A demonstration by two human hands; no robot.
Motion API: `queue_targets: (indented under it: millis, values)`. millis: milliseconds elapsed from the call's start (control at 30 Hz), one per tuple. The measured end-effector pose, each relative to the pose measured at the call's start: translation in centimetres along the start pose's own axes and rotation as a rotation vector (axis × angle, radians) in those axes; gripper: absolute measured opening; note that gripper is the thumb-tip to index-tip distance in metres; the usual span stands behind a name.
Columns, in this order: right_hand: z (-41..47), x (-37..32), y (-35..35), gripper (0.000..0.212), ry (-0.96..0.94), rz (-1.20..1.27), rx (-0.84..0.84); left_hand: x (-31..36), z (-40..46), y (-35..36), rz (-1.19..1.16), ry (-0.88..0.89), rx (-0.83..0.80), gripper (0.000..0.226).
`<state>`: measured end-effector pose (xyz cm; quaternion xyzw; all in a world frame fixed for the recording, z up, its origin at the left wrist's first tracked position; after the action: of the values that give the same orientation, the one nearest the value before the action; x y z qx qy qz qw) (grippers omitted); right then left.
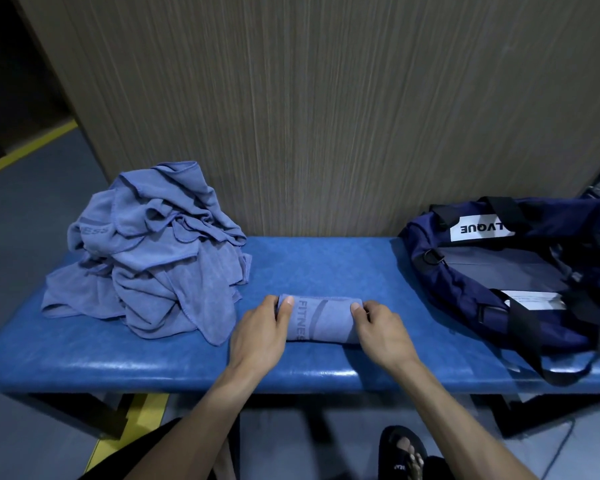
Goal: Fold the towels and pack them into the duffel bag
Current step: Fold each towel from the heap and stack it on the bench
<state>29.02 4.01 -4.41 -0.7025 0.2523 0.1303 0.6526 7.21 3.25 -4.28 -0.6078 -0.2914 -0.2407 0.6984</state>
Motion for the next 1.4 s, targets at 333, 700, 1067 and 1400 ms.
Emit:
queue_targets:
  millis: [333,700,1067,1400]
  values:
    - [-0.2,-1.0,0.4,0.04,0.063,-0.118,0.083,1.0,0.9,0.4,0.145,-0.061,-0.078,0.036]
    - [-0.3,-2.1,0.5,0.047,0.046,-0.269,0.131,1.4,1.3,0.4,0.31,-0.037,-0.087,0.053]
    - [-0.2,-2.3,0.1,0.043,0.015,-0.226,0.161,1.4,2.0,0.1,0.193,-0.1,-0.107,0.046]
    - [1.1,-0.7,0.0,0.03,0.089,0.128,0.08,-0.3,2.7,-0.3,-0.134,-0.117,-0.131,0.047]
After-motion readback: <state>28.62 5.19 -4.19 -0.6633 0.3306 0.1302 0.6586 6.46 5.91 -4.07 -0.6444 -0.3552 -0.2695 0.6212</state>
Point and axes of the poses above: each hand's wrist, its own z-axis towards the middle knuckle, its own y-axis out of the palm, x = y × z, the point moved 3 cm from there along z, towards the middle knuckle, and after that the axes turned 8 degrees about -z, right-handed, at the moved point
